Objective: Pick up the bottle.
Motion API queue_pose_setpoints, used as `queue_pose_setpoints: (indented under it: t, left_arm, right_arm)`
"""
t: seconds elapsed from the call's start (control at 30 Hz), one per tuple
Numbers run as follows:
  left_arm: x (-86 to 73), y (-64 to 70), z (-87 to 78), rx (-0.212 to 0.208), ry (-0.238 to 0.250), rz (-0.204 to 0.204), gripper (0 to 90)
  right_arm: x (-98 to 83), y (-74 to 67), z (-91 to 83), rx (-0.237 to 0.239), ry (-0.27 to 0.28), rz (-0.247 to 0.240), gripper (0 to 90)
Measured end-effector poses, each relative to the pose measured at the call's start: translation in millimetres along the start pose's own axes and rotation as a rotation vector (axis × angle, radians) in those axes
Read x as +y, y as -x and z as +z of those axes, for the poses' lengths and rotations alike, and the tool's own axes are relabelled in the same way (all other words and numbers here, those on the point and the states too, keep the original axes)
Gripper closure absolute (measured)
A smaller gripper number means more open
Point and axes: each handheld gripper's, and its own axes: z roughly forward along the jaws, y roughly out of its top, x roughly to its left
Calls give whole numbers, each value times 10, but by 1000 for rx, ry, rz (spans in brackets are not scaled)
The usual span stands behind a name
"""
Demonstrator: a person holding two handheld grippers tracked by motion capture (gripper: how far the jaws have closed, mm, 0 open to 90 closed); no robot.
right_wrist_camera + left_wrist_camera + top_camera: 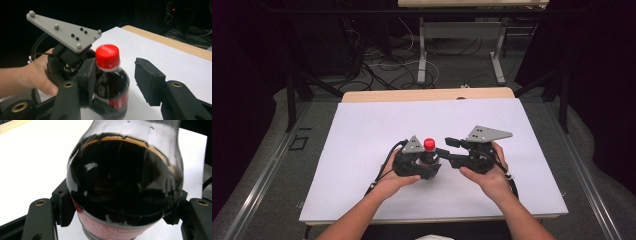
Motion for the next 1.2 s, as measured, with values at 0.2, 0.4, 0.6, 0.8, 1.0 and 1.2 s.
queue_pose_setpoints:
  t: [0.2,0.4,0.6,0.8,1.0,1.2]
  left_arm:
    - [3,59,-18,-4,-6,0,291]
    - [48,106,-36,-15,-14,16,291]
    - [78,158,-35,-25,-11,15,292]
    - [71,170,-30,-8,1,17,294]
    - [59,166,-50,-31,-7,27,296]
    - [56,174,-100,-78,-26,42,296]
  right_arm:
    - [79,-86,137,-4,-21,-20,514]
    - [86,-128,204,-8,-34,-27,530]
    - [102,-148,216,-25,-36,-25,595]
    - [115,-163,215,-31,-44,-28,607]
    - [157,-117,214,28,-85,-65,612]
    - [210,-36,203,146,-128,-111,614]
